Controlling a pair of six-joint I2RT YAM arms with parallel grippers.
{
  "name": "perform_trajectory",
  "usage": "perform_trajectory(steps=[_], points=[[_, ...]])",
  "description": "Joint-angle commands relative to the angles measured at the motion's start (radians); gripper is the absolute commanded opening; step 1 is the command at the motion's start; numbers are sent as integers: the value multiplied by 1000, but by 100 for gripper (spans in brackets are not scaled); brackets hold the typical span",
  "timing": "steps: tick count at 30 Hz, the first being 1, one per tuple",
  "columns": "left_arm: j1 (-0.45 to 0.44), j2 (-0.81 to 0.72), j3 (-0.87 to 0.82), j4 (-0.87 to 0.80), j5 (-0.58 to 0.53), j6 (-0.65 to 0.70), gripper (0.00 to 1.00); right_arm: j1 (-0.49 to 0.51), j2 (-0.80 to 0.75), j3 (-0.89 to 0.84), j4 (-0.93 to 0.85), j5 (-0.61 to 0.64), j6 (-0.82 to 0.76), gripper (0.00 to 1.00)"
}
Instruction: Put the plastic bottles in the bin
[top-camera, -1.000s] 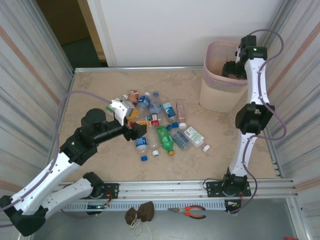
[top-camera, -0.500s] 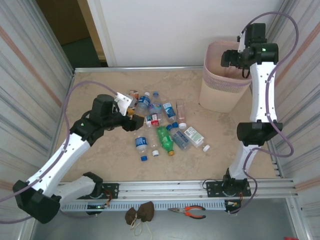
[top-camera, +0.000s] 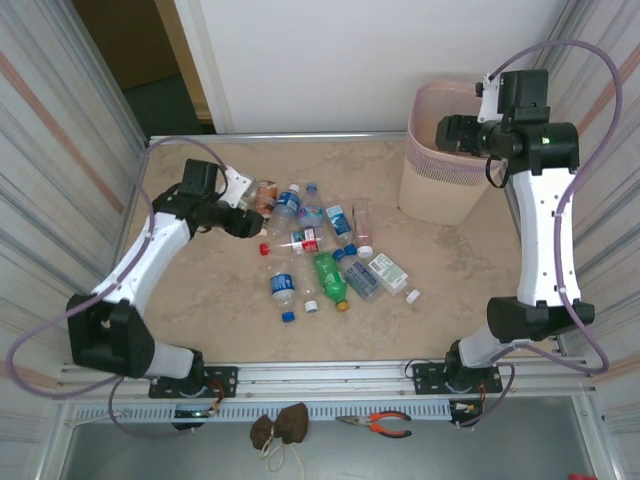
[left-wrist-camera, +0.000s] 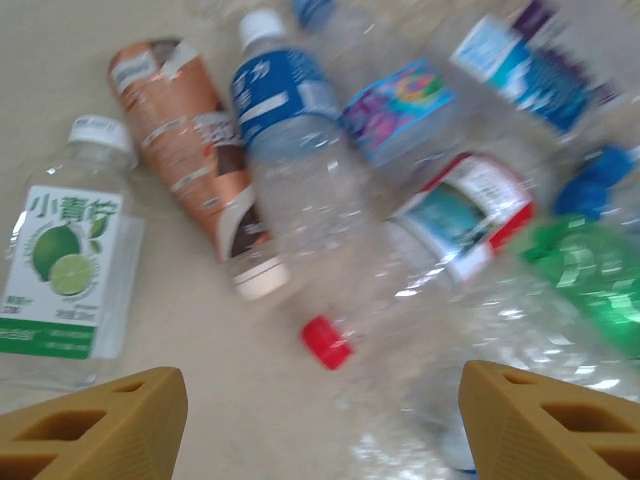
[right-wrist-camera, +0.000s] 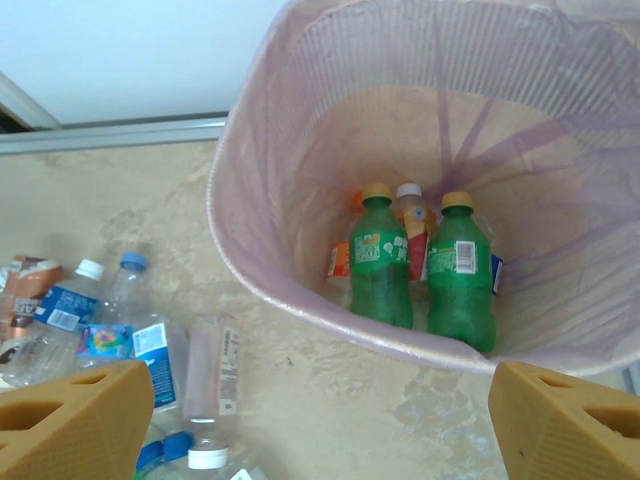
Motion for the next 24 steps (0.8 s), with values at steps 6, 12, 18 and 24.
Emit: perform_trajectory(steps=[6,12,18,24], points=[[113,240,148,-75,-143,185,78,-12,-80,-89,57,-25,17,86],[133,394,265,-89,-226,217,84,-8,-103,-132,67,-18,22,85],[137,500,348,-117,-208,238,90,-6,-115,-139,61,8,14,86],[149,568,392,-138,-189,239,94,2,-110,-147,68,6,19,86]])
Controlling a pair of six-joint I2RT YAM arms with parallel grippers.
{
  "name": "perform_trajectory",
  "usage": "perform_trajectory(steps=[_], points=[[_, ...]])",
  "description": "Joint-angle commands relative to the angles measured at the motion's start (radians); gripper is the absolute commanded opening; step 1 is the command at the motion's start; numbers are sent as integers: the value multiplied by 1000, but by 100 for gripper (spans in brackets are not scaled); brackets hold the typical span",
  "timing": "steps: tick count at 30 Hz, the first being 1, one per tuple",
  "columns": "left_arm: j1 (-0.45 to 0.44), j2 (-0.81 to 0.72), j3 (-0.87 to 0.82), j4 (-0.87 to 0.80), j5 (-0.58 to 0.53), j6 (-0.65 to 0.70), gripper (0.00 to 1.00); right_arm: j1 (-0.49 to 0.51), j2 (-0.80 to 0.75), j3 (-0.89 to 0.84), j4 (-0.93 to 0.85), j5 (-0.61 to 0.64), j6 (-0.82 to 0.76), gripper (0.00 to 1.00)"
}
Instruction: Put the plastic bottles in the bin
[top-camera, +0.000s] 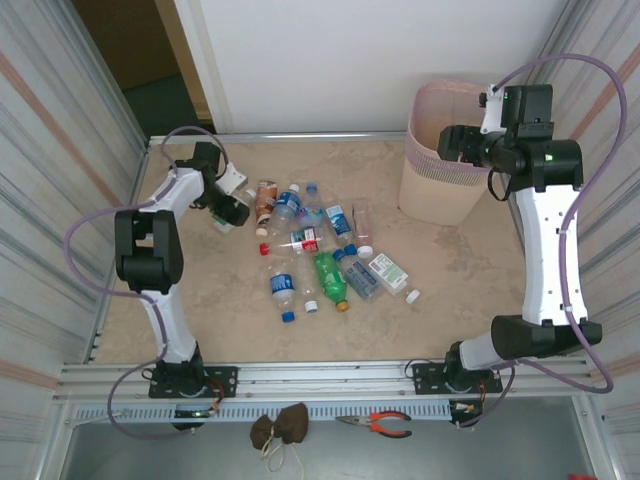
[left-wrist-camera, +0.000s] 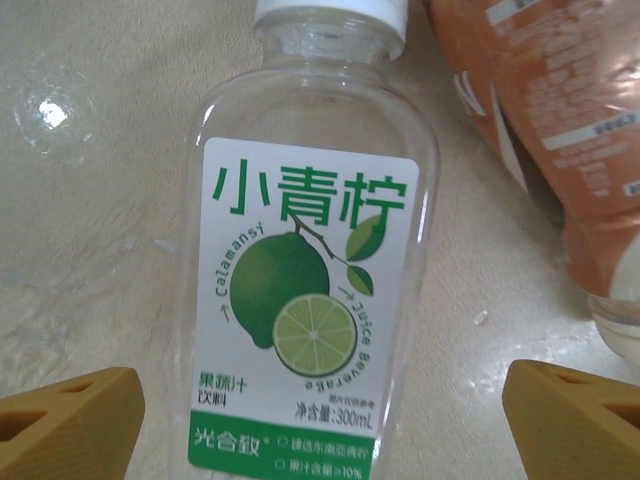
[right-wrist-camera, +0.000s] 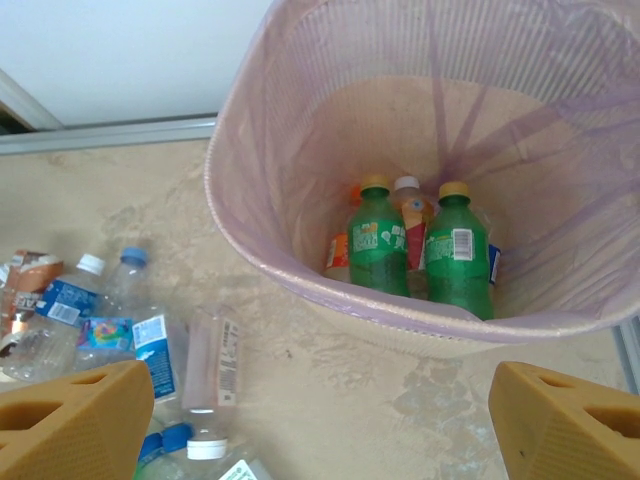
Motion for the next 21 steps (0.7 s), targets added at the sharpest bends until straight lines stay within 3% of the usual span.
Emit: perform_trajectory(steps=[1,9,21], points=[[17,29,38,-49,16,24,94,10,-15,-15,14,6,19,86],[21,99,45,-60,40,23,92,27,-23,-33,16,13,21,86],[21,140,31,-59,-8,20,80,48,-34,-43,33,21,32,85]])
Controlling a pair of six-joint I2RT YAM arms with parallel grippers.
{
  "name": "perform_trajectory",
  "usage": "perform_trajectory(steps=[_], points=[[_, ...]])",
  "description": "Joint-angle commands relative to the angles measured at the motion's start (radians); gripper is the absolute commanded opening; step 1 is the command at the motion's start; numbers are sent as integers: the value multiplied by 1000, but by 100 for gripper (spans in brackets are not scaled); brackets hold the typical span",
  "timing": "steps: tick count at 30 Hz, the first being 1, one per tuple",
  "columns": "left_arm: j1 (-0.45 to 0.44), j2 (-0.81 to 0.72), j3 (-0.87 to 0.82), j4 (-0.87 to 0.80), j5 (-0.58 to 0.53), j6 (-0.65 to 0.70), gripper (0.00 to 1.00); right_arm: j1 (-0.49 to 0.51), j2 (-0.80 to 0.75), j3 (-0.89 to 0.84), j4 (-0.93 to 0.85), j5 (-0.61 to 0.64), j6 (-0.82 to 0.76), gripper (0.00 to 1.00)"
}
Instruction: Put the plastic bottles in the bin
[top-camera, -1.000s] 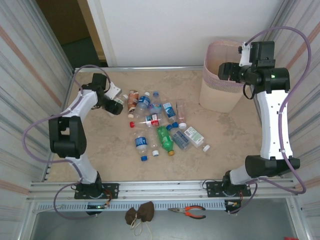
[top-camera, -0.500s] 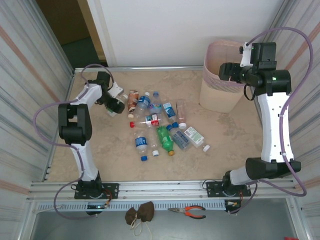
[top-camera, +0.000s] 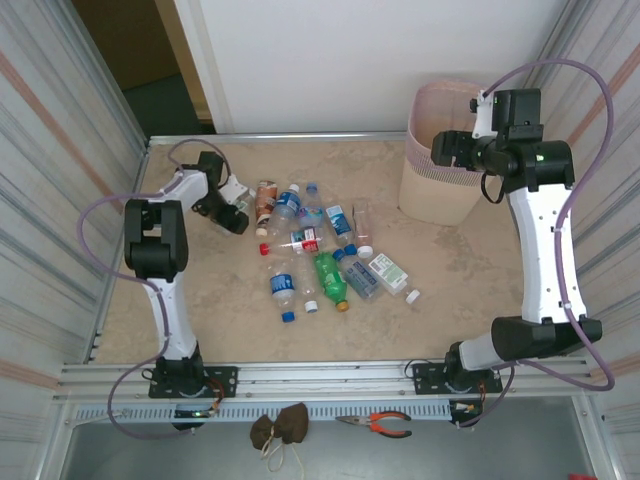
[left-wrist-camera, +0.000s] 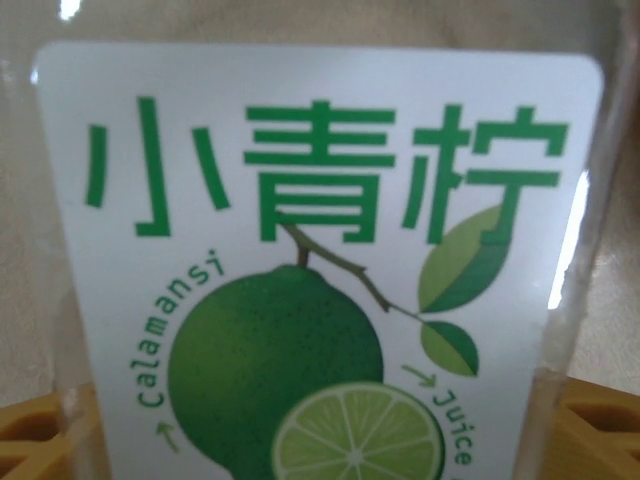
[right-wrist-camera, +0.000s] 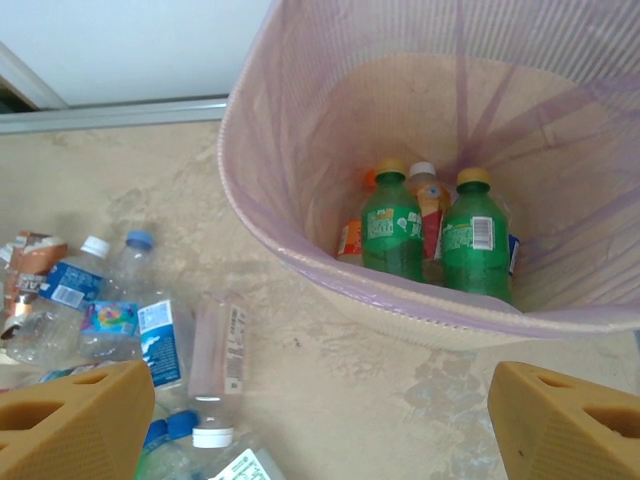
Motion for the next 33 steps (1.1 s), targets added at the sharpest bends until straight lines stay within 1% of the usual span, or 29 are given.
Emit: perform_trajectory(steps=[1,4,10,13,17,23,28,33], points=[[5,11,6,-33,-16,13,79,12,-21,15,12,15,24,85],[4,-1,-8,-28,-14,16,74,19,-19,17,12,16,25,85],[5,-16,-18,-26,-17,16,61,36,-18,15,15,24,25,85],[8,-31,-26,-25,-11,13,58,38,-19,14,21,22,26,85],[29,-75,-28,-21,21,0,51,44,-18,12,29,18,27,85],[60,-132,-19,-22,56,-21,45,59,-14,9,41,20,29,85],[94,-212,-21,-20,157,-51,43,77,-19,4,53,15,33,84],[107,-327,-40,-15,321,-74,43,105,-44,-22,103,-40,59,84]])
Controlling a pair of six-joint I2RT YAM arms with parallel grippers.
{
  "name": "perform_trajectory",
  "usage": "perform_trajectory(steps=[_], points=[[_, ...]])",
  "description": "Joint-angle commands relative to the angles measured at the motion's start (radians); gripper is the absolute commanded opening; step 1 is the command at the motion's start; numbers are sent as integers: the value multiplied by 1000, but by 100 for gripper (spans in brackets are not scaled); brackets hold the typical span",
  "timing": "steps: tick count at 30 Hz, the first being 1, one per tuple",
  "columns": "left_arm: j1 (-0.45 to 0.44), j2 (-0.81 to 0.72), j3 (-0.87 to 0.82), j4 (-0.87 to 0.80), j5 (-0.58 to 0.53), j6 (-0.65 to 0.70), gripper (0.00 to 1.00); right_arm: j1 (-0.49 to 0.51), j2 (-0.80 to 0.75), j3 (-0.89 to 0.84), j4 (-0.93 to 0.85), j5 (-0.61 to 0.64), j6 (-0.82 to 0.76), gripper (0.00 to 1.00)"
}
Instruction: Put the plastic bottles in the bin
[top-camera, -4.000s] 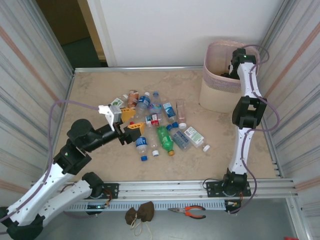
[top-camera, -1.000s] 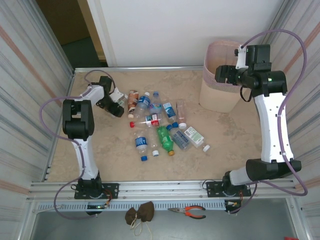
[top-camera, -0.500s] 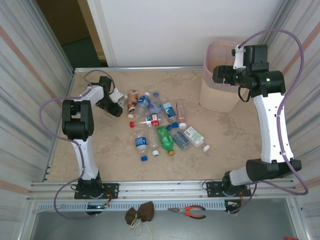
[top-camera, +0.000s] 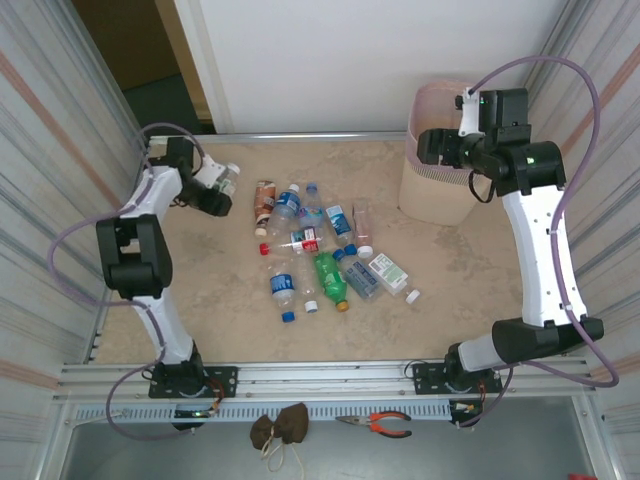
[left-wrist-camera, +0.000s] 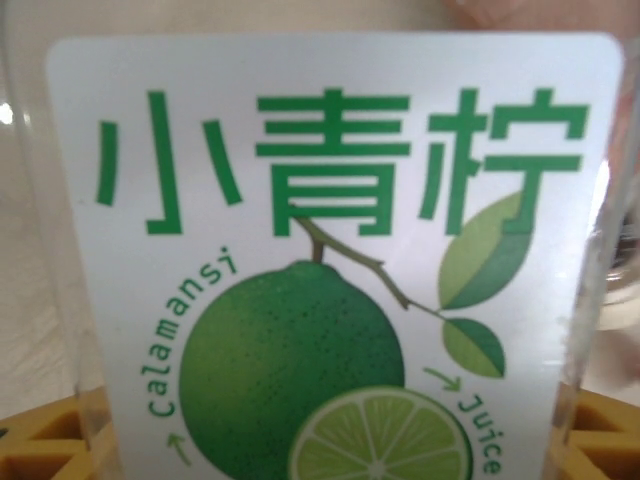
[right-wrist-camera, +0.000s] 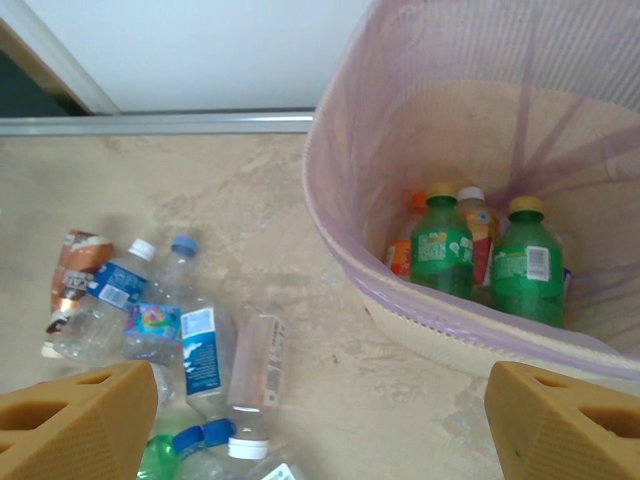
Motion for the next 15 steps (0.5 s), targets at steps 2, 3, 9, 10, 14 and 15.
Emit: perform_trajectory(steps=[2,3,9,10,14,15], points=[[3,-144,-42,2,206,-48,42,28,-64,-34,87,-64,56,83],[4,-179,-58,15,249,-60,42,32,-76,-70,113,-83,68,83],[4,-372,-198,208,576,-189,43,51,-162,-191,329,-271,146,83],[3,-401,-221,254,627,-220,43,51,-176,-217,376,-303,161,82],[0,-522,-317,489,830,-381,42,57,-260,-355,621,-448,227,82],[-3,-550,-342,551,863,-428,41,60,-277,-384,679,-479,243,82]])
